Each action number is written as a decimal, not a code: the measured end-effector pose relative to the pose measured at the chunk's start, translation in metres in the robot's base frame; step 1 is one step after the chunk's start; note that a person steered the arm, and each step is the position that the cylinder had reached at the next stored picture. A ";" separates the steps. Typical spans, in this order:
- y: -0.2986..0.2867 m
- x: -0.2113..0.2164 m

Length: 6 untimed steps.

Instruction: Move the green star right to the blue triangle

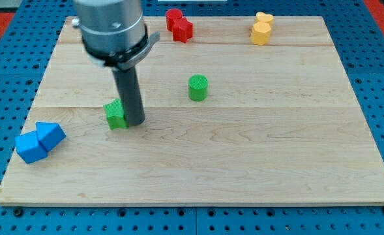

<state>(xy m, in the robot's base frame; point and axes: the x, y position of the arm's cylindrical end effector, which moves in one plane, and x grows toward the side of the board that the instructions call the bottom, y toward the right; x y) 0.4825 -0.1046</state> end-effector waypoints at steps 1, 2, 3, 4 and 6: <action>0.009 -0.039; -0.003 -0.057; -0.038 -0.035; -0.038 -0.001; 0.014 0.024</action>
